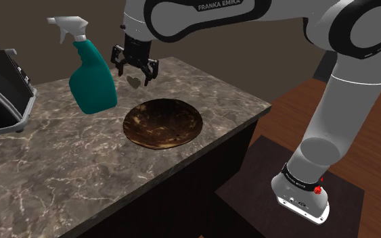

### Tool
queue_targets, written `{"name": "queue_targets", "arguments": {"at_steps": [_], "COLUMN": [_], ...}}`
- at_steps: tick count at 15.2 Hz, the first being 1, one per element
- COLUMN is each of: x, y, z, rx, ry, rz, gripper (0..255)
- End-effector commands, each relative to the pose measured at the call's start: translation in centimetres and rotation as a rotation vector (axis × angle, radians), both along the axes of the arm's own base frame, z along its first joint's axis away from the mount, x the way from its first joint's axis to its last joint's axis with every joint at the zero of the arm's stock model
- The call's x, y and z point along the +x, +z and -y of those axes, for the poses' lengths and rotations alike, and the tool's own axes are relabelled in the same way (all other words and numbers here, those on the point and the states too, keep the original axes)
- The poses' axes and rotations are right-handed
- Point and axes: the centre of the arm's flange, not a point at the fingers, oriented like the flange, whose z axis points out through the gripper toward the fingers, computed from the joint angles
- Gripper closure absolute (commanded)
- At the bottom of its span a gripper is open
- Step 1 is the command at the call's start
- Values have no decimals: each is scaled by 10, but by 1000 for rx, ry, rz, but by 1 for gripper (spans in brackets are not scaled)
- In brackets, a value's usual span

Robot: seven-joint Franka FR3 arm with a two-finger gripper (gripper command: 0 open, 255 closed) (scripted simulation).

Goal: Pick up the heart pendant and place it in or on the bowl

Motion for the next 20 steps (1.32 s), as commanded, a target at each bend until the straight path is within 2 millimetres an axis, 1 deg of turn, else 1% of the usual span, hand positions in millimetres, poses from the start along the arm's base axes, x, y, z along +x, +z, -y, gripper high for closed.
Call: {"name": "queue_targets", "arguments": {"at_steps": [1,8,9,18,20], "x": [1,1,1,1,1], "y": [-7,-7,-7,-7,4], "z": [-1,-1,-1,-1,-1], "rx": [0,0,0,0,0], "ry": [0,0,0,0,0], "rz": [0,0,0,0,0], "gripper": [0,0,255,255,255]}}
